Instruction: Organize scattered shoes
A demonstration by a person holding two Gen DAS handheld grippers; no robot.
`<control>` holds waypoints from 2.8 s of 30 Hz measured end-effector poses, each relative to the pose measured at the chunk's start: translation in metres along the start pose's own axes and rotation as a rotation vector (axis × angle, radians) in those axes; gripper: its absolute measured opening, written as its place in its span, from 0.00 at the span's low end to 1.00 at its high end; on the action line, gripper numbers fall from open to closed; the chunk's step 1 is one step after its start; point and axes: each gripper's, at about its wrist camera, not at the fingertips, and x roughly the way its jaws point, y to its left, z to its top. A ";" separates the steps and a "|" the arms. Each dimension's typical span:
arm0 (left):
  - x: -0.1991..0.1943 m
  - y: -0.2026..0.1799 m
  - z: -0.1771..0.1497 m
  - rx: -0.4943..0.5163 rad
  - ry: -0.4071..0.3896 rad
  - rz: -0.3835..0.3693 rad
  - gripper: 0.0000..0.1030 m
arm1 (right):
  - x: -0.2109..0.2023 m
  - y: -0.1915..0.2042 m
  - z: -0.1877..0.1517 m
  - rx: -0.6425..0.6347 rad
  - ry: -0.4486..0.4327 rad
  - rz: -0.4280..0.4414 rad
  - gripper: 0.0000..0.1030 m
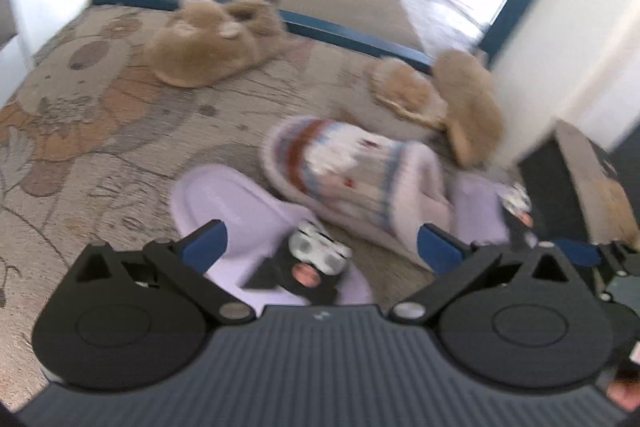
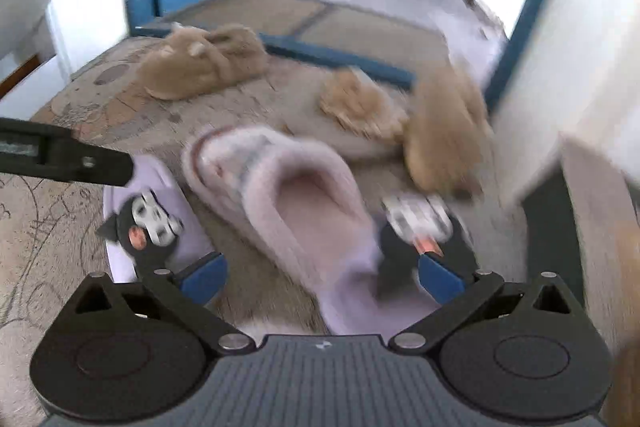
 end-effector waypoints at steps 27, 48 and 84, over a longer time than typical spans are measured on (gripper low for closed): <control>-0.147 -0.030 -0.020 0.471 -0.027 0.186 1.00 | -0.069 -0.028 -0.119 -0.046 0.322 0.206 0.67; -0.088 0.032 -0.020 0.203 0.059 0.203 1.00 | 0.003 0.085 -0.029 -0.221 0.039 0.187 0.36; -0.023 0.022 -0.050 0.193 0.153 0.064 1.00 | -0.012 0.012 -0.051 -0.146 0.009 -0.036 0.86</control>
